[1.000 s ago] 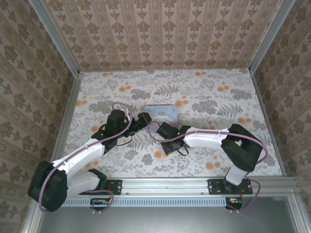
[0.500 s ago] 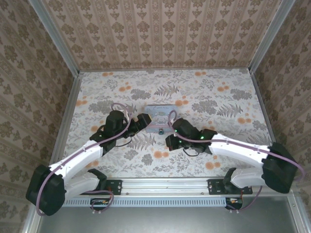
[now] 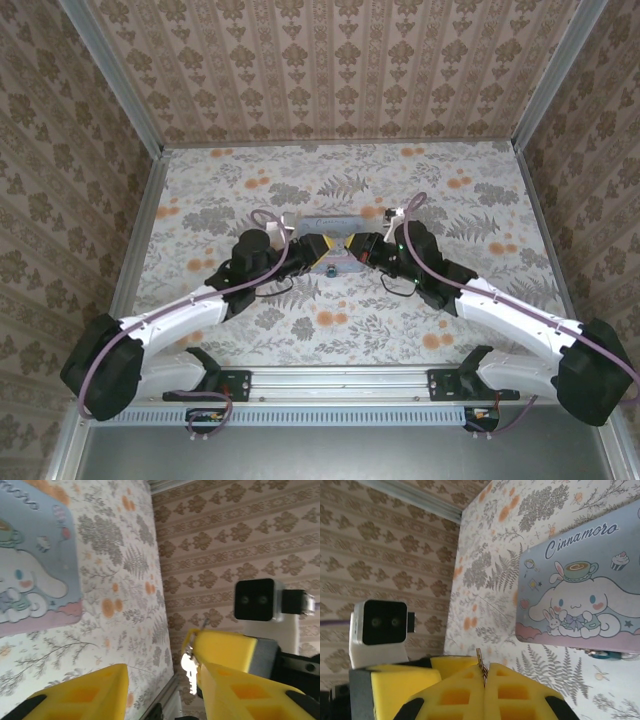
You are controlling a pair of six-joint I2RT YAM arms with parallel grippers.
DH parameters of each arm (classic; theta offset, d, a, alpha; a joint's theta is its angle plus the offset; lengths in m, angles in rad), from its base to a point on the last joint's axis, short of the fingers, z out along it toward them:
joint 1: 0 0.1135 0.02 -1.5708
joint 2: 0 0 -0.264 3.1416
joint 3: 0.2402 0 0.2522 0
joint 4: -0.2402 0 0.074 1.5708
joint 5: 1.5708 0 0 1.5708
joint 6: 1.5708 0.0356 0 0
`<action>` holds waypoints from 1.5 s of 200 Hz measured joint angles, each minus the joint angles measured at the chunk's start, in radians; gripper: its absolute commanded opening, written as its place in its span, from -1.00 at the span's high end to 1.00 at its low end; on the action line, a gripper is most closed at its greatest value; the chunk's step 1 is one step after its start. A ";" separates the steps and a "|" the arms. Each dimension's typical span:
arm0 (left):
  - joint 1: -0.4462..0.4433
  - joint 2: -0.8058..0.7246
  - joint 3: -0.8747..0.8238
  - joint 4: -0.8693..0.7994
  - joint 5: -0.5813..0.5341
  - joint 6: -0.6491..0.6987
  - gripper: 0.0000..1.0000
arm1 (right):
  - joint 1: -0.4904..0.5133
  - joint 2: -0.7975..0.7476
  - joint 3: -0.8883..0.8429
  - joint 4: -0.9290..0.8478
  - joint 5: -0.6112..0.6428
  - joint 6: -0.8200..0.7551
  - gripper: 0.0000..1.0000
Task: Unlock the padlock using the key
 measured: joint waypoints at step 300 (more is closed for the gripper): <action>-0.105 0.172 0.024 0.234 -0.074 -0.084 1.00 | -0.013 0.055 -0.082 0.238 0.036 0.217 0.69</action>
